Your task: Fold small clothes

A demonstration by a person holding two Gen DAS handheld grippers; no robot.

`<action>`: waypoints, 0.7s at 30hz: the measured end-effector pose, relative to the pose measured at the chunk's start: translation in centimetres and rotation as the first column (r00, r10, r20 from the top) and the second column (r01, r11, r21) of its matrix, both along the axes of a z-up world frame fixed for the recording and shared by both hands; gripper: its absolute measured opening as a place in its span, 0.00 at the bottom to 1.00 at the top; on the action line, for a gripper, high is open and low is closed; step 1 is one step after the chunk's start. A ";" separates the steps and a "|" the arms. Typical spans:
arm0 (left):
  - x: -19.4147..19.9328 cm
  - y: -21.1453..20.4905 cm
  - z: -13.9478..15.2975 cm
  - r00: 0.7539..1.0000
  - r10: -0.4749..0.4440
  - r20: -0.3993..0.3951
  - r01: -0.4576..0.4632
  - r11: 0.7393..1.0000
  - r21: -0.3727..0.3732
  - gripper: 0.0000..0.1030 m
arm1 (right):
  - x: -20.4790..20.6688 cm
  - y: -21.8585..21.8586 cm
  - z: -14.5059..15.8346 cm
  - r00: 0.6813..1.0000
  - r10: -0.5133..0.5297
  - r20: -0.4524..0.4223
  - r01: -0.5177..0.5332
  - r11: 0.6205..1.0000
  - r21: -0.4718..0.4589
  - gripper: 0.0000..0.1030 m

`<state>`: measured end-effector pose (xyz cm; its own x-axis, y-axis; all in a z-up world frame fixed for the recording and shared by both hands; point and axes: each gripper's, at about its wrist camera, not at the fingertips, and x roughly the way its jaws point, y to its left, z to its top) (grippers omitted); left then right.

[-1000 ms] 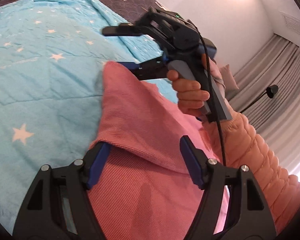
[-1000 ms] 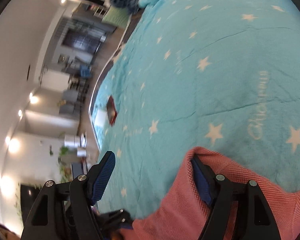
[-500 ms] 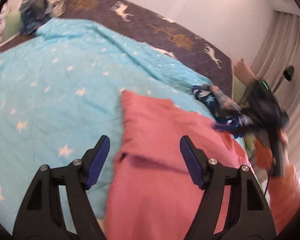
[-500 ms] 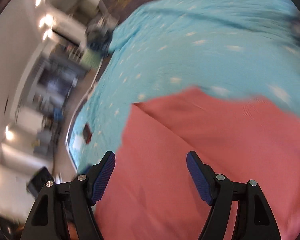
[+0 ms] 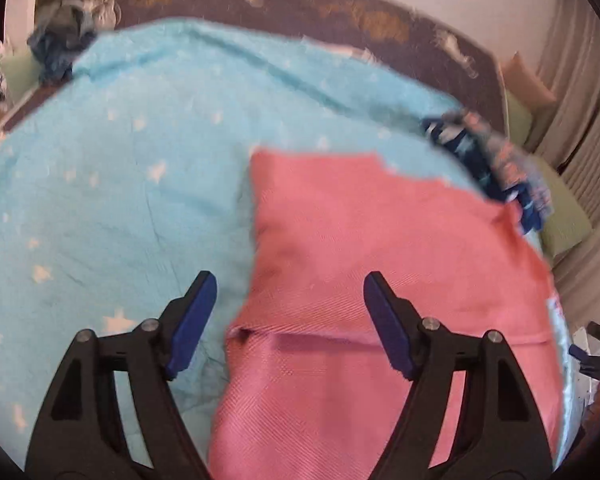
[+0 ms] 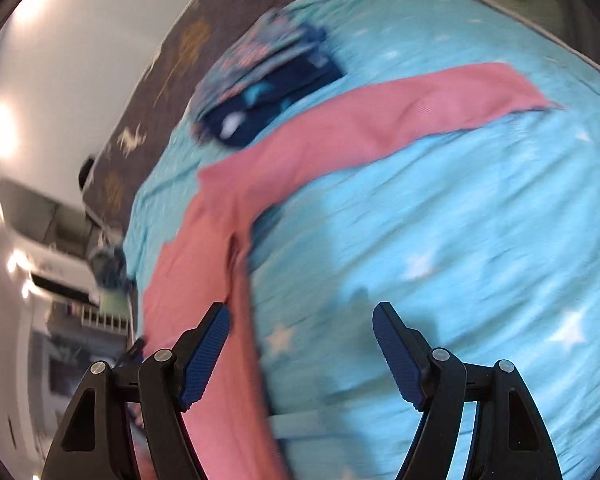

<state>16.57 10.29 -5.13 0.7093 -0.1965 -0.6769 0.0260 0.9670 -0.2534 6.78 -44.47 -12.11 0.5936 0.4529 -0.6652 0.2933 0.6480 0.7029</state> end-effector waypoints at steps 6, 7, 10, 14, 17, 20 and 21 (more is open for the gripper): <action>-2.2 -4.8 4.1 0.984 -0.150 0.100 0.150 0.989 0.011 0.80 | -0.7 -6.3 -3.4 0.954 -0.300 -0.019 0.297 0.931 0.212 0.74; -2.4 -5.8 4.1 0.981 -0.170 0.098 0.170 0.985 0.007 0.80 | -0.9 -7.3 -4.1 0.936 -0.351 -0.038 0.350 0.906 0.237 0.74; -1.9 -8.1 3.0 0.979 -0.196 0.054 0.196 0.981 0.001 0.80 | -1.7 -10.3 -5.4 0.882 -0.467 -0.065 0.469 0.855 0.223 0.74; -1.0 -10.6 0.5 0.981 -0.193 -0.024 0.191 0.980 -0.059 0.80 | -0.6 -13.1 -6.8 0.865 -0.498 -0.061 0.498 0.838 0.221 0.77; -0.7 -11.7 -0.9 0.983 -0.174 -0.051 0.169 0.982 -0.081 0.80 | 1.0 -13.8 -7.5 0.847 -0.530 -0.042 0.524 0.821 0.228 0.78; -0.6 -12.4 -1.3 0.985 -0.166 -0.057 0.164 0.986 -0.034 0.80 | 3.2 -14.9 -8.1 0.846 -0.533 -0.012 0.525 0.829 0.190 0.77; -0.5 -12.5 -1.4 0.982 -0.175 -0.065 0.173 0.984 -0.033 0.80 | 4.0 -15.4 -8.5 0.847 -0.532 -0.013 0.525 0.833 0.173 0.77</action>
